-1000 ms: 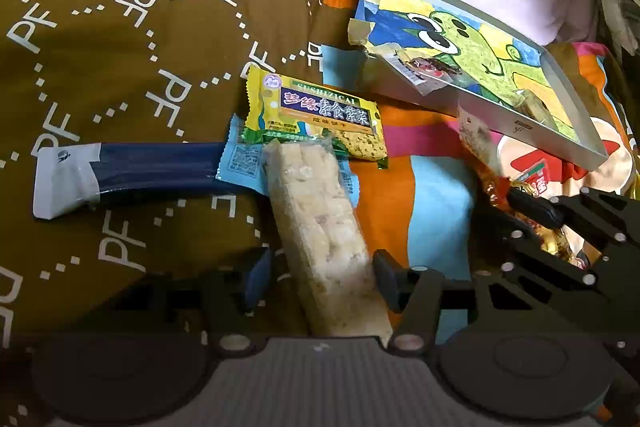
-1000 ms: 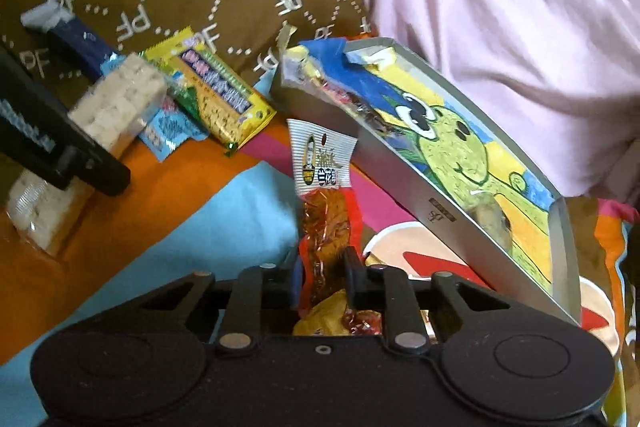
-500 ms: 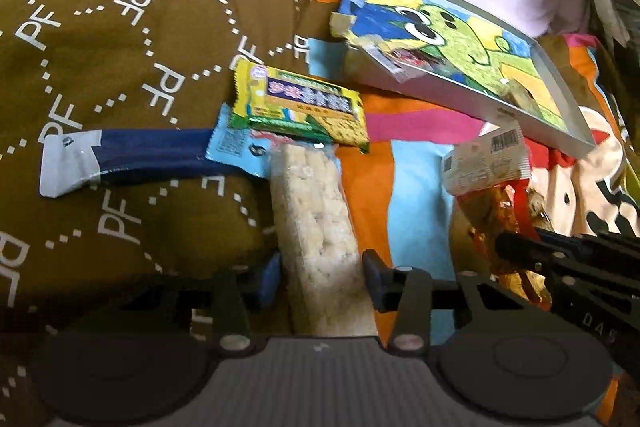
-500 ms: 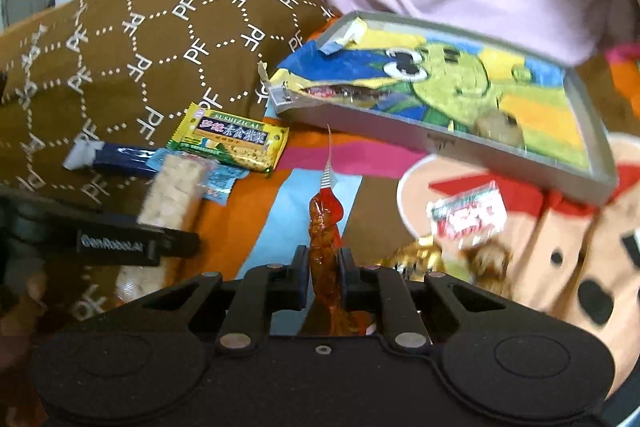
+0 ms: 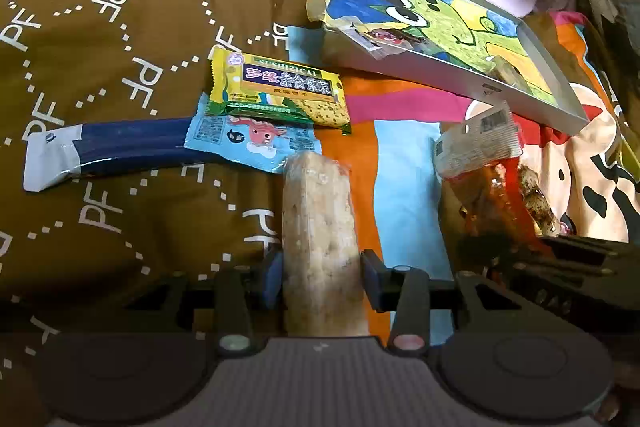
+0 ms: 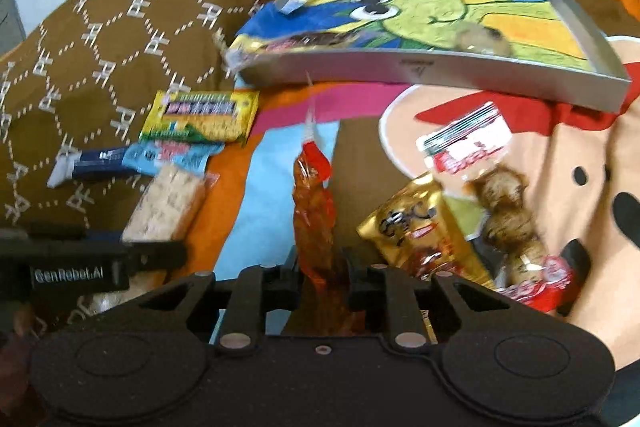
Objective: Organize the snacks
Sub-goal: 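Lift the meat stick with the right gripper while the left gripper grasps the rice-cake bar, then carry the rice-cake bar and meat stick over the tray with both grippers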
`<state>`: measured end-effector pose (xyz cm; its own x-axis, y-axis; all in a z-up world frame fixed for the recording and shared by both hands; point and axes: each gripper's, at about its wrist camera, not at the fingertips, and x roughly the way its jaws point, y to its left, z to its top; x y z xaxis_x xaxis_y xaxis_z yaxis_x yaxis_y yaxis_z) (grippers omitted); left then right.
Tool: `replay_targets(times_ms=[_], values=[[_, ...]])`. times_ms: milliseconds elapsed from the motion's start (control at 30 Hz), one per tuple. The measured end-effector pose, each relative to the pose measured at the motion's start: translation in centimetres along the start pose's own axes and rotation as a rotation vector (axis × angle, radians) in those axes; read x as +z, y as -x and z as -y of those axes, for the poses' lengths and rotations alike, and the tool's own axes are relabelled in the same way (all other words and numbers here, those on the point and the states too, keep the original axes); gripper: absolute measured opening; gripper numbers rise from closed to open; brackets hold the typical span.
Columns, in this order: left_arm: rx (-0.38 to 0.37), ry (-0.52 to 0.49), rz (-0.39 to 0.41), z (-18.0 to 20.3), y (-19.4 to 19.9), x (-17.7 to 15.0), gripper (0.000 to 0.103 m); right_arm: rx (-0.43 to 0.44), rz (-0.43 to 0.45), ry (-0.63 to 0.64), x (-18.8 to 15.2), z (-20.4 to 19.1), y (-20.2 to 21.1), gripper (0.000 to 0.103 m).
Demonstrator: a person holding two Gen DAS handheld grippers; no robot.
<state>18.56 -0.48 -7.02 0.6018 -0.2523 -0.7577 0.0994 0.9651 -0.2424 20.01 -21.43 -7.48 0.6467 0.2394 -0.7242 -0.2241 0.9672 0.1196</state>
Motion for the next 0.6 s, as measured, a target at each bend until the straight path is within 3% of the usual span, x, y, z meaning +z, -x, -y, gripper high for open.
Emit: replay_targets(times_ms=[133,300,600], values=[[-0.01,0.0,-0.008,0.2,0.1,-0.1,0.045,-0.021,0.056,0.034,-0.6,-0.5,0.3,0.02],[-0.127,0.093,-0.109,0.1,-0.4,-0.6,0.045,-0.102,0.118,0.144,-1.7,-1.7,1.9,0.015],[-0.195,0.096,-0.127,1.3,0.2,-1.6,0.045,-0.2,0.196,0.322,-4.2,-3.3,5.0,0.012]])
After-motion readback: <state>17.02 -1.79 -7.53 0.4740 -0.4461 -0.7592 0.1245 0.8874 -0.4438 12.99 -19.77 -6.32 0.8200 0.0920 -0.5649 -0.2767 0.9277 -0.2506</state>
